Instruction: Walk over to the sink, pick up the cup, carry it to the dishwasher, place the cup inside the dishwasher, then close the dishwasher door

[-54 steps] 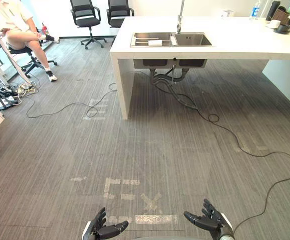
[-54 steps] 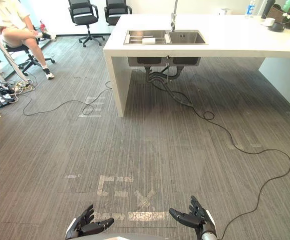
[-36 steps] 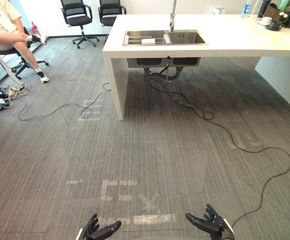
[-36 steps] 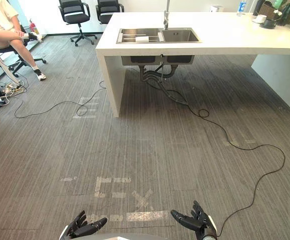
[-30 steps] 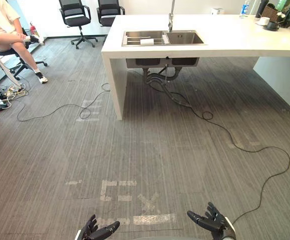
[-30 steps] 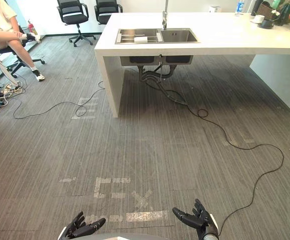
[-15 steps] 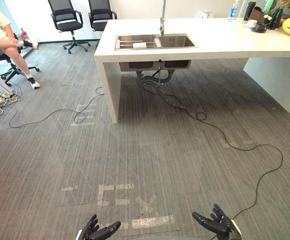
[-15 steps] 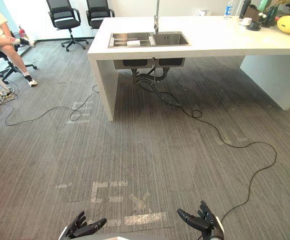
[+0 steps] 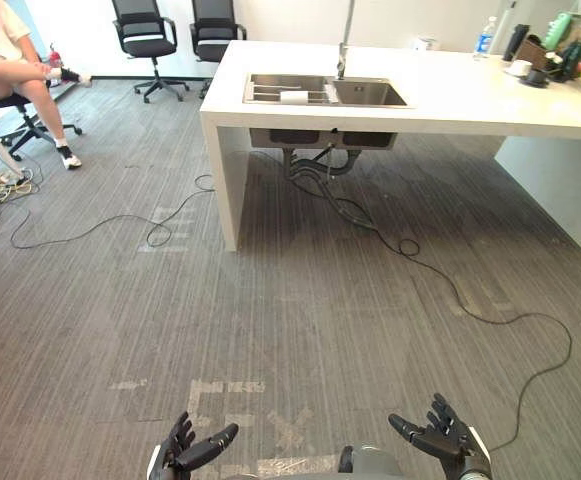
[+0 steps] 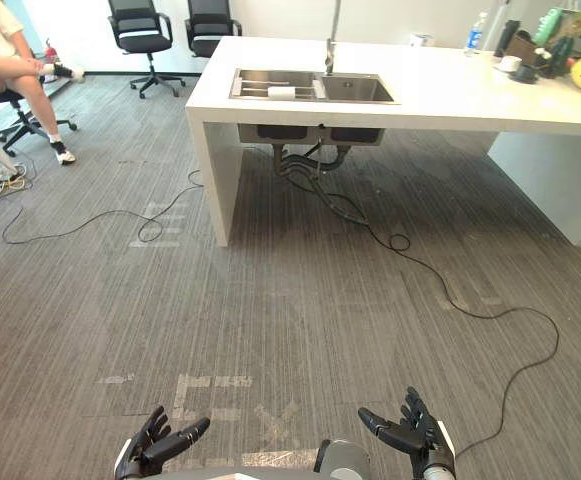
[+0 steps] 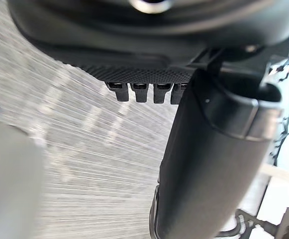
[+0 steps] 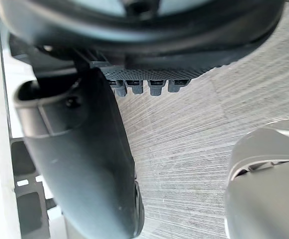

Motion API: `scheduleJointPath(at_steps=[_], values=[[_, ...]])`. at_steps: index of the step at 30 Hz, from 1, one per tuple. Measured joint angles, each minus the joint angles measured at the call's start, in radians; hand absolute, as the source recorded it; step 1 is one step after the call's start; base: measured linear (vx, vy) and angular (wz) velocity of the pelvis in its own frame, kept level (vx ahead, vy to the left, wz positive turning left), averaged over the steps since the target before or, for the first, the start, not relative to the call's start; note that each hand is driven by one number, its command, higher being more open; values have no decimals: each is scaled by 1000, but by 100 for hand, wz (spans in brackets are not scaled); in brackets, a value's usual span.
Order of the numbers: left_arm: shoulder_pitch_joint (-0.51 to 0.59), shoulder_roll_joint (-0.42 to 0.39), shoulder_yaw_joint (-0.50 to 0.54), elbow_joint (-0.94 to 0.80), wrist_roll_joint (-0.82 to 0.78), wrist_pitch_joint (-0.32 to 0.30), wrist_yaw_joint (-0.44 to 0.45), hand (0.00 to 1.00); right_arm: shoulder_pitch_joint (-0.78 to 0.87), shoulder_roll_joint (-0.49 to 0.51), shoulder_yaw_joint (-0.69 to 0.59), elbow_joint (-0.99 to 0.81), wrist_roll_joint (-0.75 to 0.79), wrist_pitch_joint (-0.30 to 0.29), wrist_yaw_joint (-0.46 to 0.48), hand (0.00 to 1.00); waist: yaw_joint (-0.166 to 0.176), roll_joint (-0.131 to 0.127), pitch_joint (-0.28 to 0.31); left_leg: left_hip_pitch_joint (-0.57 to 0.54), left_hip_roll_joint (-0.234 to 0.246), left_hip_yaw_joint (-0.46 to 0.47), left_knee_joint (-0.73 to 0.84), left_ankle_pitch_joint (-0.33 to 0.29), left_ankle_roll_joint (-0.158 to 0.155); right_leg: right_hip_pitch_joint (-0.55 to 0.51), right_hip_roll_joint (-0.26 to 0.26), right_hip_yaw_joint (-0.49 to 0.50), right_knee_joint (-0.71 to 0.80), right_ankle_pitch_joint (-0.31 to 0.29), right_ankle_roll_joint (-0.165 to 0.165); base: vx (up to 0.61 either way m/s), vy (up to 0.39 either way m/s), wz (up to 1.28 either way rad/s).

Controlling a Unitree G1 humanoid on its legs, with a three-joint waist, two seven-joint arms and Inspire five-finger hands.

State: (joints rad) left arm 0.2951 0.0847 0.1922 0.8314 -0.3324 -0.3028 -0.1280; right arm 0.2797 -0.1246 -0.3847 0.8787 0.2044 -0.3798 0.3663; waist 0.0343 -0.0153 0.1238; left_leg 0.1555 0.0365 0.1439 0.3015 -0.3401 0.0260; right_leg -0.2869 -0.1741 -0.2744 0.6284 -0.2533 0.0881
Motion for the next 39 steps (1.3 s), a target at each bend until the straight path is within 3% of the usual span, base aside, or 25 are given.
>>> scheduleJointPath(at_steps=[2, 4, 5, 7, 9, 10, 12, 14, 16, 17, 19, 20, 21, 22, 23, 24, 25, 26, 30, 32, 34, 35, 37, 38, 39], values=[[-11, 14, 25, 1, -1, -1, -2, 100, 0, 3, 2, 0, 0, -22, 18, 100, -3, -19, 5, 30, 19, -33, -8, -32, -37, 3, 21, 46, -129, 74, -13, 369, -215, 48], [4, 2, 41, 11, -1, -1, -1, 100, 1, 1, 5, 3, 1, -26, 16, 100, -15, -5, -6, 81, 53, -45, -31, -54, -63, 20, 31, 27, -91, 115, -33, 529, -278, 33], [24, -7, 54, 17, -2, -1, -2, 100, -6, 5, 9, 6, 0, -26, 16, 100, -21, -1, -32, 78, 79, -53, 30, -49, -69, 37, 51, 4, -65, 73, -57, 545, -253, 21], [22, -25, 61, 32, -2, -6, -8, 100, -17, 3, 9, 5, -1, -26, 16, 100, -23, 7, -40, -9, 112, -52, 242, -23, -47, 62, 64, -6, -54, 37, -70, 491, -246, 8], [22, -53, 74, 45, -2, -12, -14, 100, -32, -2, 9, 5, -1, -24, 5, 100, -20, 26, -35, -167, 191, -46, 593, 102, -49, 128, 100, -23, -82, -7, -103, 559, -272, 7], [22, -56, 73, 48, 0, -12, -23, 100, -35, 0, 10, 5, -2, -19, -3, 100, -20, 40, -27, -241, 233, -40, 741, 98, -42, 192, 126, -32, -121, -20, -125, 481, -199, 9], [19, -56, 72, 47, 7, -12, -27, 100, -33, 2, 12, 5, -2, -16, -13, 100, -11, 31, -21, -329, 231, -24, 803, 79, -42, 292, 131, -37, -201, -23, -130, 453, -124, 8], [15, -56, 68, 40, 17, -12, -31, 100, -31, -4, 8, -1, -1, -16, -21, 100, -3, 21, -17, -404, 202, 40, 711, 49, -43, 380, 115, -38, -280, -21, -126, 440, -46, 5], [4, -64, 67, 19, 17, -13, -30, 100, -35, -10, 8, -18, 0, -14, -33, 100, 16, 14, -6, -463, 134, 113, 446, 44, -40, 469, 84, -28, -337, -21, -125, 508, 56, -7], [1, -67, 65, 13, 17, -13, -29, 100, -35, -11, 10, -25, 1, -14, -40, 100, 24, 16, -5, -478, 113, 112, 372, 62, -36, 482, 77, -17, -338, -23, -121, 464, 107, -27], [7, -64, 44, -21, 17, -20, -28, 100, -34, -12, 42, -40, 3, -15, -59, 100, 46, 22, -8, -507, 74, 90, 152, 199, -42, 517, 77, 34, -323, -50, -82, 393, 160, -49], [10, -60, 36, -24, 17, -30, -27, 100, -33, -9, 58, -53, 3, -15, -63, 100, 64, 33, -16, -517, 83, 76, 141, 268, -1, 529, 84, 67, -307, -89, -73, 581, 301, -70], [3, -42, 33, -12, 15, -30, -23, 100, -39, 15, 80, -46, 1, -11, -73, 100, 73, 2, -26, -524, 60, 91, 214, 256, 45, 542, 51, 111, -271, -138, -56, 619, 308, -48], [-13, -13, 20, -1, 8, -24, -24, 100, -44, 35, 87, -46, 0, -7, -77, 100, 59, -45, -42, -515, 27, 106, 239, 202, 56, 507, 3, 144, -164, -140, -46, 629, 312, -24], [-17, -3, 12, -5, 8, -25, -23, 100, -43, 40, 86, -47, -2, -7, -76, 100, 60, -56, -46, -506, 14, 115, 242, 183, 63, 474, -17, 164, -84, -123, -32, 513, 245, 0], [-30, 0, 0, -9, 9, -25, -20, 100, -43, 46, 84, -46, -2, -6, -74, 100, 58, -67, -46, -473, -14, 128, 242, 149, 74, 401, -53, 204, 87, -47, 1, 670, 343, -1], [-34, -10, -6, -12, 14, -24, -7, 100, -40, 47, 88, -25, -13, -3, -63, 100, 42, -53, -33, -361, -47, 129, 230, 83, 83, 275, -91, 225, 415, 81, 33, 827, 390, 4], [-25, -12, -8, -14, 15, -24, 1, 100, -30, 47, 105, -3, -13, 1, -57, 100, 33, -37, -35, -278, -50, 124, 190, 69, 92, 229, -79, 192, 481, 70, 30, 708, 301, 9], [-35, -2, -5, -18, 17, -23, 21, 100, -27, 49, 109, 18, -12, 2, -55, 100, 30, -32, -32, -140, -48, 95, 59, 71, 86, 112, -37, 71, 329, 13, 28, 402, 55, 14], [-44, -1, -3, -19, 16, -20, 23, 100, -25, 49, 87, 18, -10, 1, -39, 100, 25, -22, -27, -90, -29, 63, 10, 64, 68, 81, -10, 8, 98, 7, 21, 367, -34, 36], [-53, 2, 1, -18, 9, -20, 21, 100, -21, 51, 80, 17, -8, -11, -23, 100, 14, -18, -25, -74, -5, 28, -6, 49, 42, 65, 29, 6, -131, 36, 15, 319, -70, 51], [-57, 4, 9, -18, 6, -21, 21, 100, -21, 52, 80, 17, -9, -25, -19, 100, 11, -20, -23, -64, 1, 5, -6, 34, 22, 48, 45, 27, -234, 83, 7, 277, -98, 48], [-52, -2, 19, -15, 4, -21, 23, 100, -20, 53, 85, 17, -9, -33, -23, 100, 4, -24, -23, -20, 4, -27, -1, 1, -27, 46, 40, 46, -257, 207, -22, 497, -244, 52], [-54, -2, 19, -12, 1, -21, 25, 100, -21, 52, 87, 18, -10, -32, -26, 100, 3, -18, -23, -4, 16, -34, 0, -7, -40, 49, 41, 45, -229, 229, -22, 595, -333, 40], [-55, -8, 18, -13, -2, -26, 31, 100, -31, 53, 94, 17, -9, -32, -33, 100, 7, -3, -26, 9, 41, -48, 18, -10, -48, 59, 54, 25, -189, 180, -52, 380, -239, 27]])
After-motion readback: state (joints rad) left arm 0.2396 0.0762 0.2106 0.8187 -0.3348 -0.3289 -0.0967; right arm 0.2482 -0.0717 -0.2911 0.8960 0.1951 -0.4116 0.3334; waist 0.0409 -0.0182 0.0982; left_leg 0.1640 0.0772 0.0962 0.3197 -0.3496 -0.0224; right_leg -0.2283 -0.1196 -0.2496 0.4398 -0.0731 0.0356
